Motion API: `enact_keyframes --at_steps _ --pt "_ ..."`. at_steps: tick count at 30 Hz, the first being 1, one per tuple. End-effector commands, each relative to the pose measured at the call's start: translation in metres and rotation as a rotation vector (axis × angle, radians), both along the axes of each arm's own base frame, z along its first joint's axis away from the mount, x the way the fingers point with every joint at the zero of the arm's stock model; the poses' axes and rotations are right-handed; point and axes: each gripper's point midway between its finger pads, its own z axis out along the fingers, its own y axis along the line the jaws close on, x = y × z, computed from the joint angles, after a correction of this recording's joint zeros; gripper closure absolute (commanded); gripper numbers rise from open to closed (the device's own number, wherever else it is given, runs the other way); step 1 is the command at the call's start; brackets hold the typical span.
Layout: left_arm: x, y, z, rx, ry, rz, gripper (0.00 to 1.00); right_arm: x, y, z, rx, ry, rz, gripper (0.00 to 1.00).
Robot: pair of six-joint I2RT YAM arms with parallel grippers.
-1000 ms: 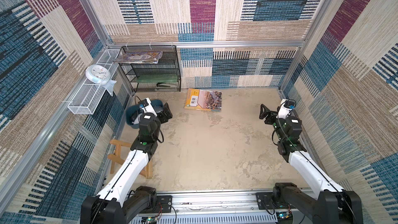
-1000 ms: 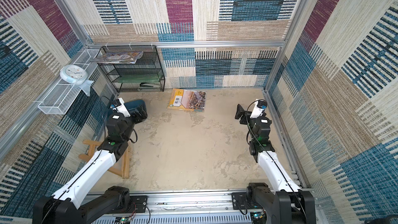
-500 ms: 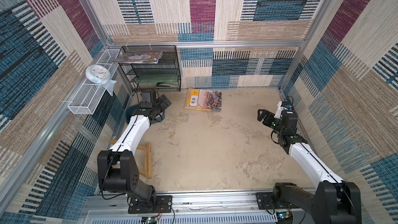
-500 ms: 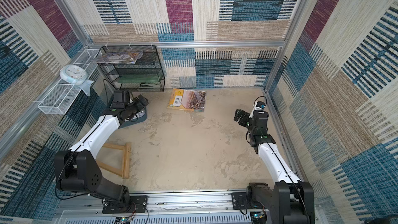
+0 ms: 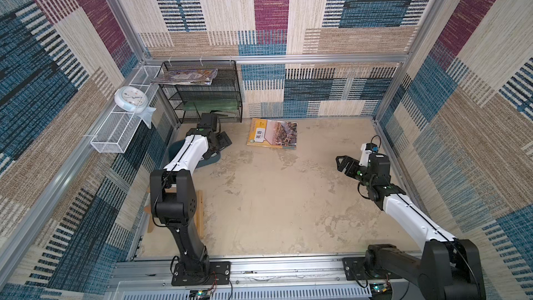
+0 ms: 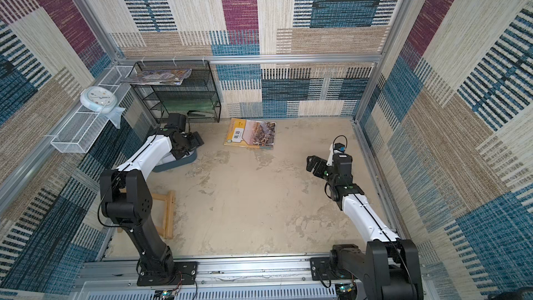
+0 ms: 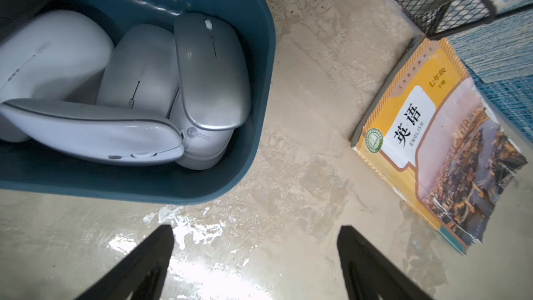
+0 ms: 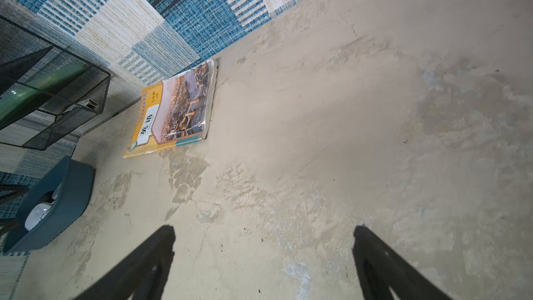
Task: Take out the mouse from the storage box
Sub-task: Move the storage box to the center of the board.
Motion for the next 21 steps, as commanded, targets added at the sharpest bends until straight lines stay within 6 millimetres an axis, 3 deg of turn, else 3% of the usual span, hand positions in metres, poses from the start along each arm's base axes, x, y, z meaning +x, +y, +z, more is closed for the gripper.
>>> enact_keyframes --at_steps 1,8,21 --pt "-0.005 0.003 -0.012 0.038 0.067 -0.024 0.08 -0.003 0.006 -0.004 0.001 0.004 0.029 0.01" --pt "0.007 -0.002 -0.033 0.041 0.120 -0.054 0.14 -0.007 0.015 -0.007 0.003 0.014 0.057 0.01" --pt "0.017 -0.026 -0.049 0.024 0.152 -0.128 0.31 -0.019 0.017 -0.007 -0.007 0.026 0.059 0.01"
